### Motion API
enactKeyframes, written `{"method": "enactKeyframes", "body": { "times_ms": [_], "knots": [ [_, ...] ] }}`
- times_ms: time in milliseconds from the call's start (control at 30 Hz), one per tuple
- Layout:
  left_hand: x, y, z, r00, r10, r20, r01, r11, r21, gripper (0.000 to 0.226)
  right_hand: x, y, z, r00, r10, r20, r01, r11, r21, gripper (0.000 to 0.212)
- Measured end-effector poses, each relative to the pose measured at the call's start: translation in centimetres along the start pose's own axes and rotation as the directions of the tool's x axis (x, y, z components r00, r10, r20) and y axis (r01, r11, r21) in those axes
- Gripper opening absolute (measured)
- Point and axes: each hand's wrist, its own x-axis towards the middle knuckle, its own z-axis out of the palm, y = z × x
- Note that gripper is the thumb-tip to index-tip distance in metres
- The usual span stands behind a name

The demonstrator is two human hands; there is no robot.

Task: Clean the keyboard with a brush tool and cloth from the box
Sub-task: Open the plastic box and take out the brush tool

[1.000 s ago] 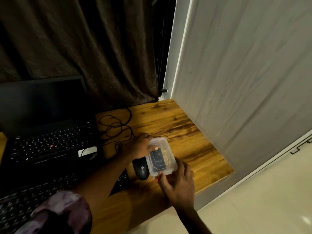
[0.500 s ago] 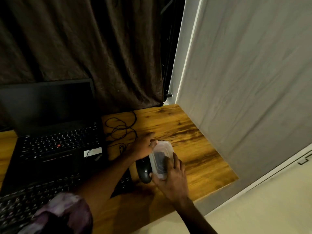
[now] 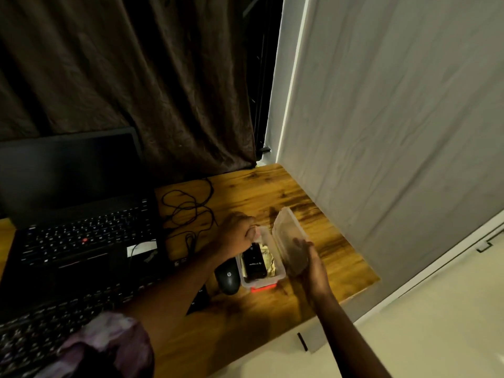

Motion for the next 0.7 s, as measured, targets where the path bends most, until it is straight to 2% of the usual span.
{"method": "enactKeyframes", "body": {
  "times_ms": [100, 167, 233, 300, 400, 500, 600, 700],
  "knots": [
    [-0.4, -0.6, 0.4, 0.995, 0.094, 0.045, -0.098, 0.988, 0.118, 0.021, 0.4, -0.1, -0.9, 0.992, 0.126, -0.008, -0.124, 0.988, 0.096, 0.042],
    [-0.6, -0.9, 0.5, 0.983, 0.108, 0.15, -0.131, 0.979, 0.156, 0.026, 0.1, -0.4, -1.2, 0.995, 0.085, -0.044, -0.081, 0.993, 0.09, 0.037],
    [-0.9, -0.9, 0.2, 0.963, 0.084, 0.256, -0.144, 0.964, 0.225, 0.032, -0.3, -0.6, -1.3, 0.995, -0.02, -0.099, 0.019, 1.0, -0.007, 0.032],
    [-1.1, -0.5, -0.1, 0.949, 0.054, 0.311, -0.143, 0.952, 0.272, 0.042, 0.3, -0.2, -1.7, 0.969, -0.147, -0.2, 0.099, 0.968, -0.229, 0.025],
    [-1.3, -0.2, 0.0, 0.94, 0.037, 0.339, -0.14, 0.948, 0.287, 0.056, 1.5, 1.0, -2.4, 0.938, -0.286, -0.195, 0.115, 0.79, -0.602, 0.024],
    [-1.3, 0.2, 0.1, 0.924, 0.003, 0.383, -0.115, 0.956, 0.271, 0.067, 2.4, 1.7, -2.9, 0.945, -0.295, -0.143, 0.039, 0.534, -0.844, 0.032],
    [-1.2, 0.6, -0.2, 0.934, -0.01, 0.357, -0.093, 0.959, 0.269, 0.065, 2.4, 1.5, -2.8, 0.923, -0.358, -0.137, -0.001, 0.354, -0.935, 0.039],
    [-1.2, 0.5, -0.2, 0.941, -0.02, 0.338, -0.071, 0.964, 0.255, 0.065, 1.7, 1.2, -1.9, 0.865, -0.49, -0.109, 0.068, 0.329, -0.942, 0.051]
  ]
}}
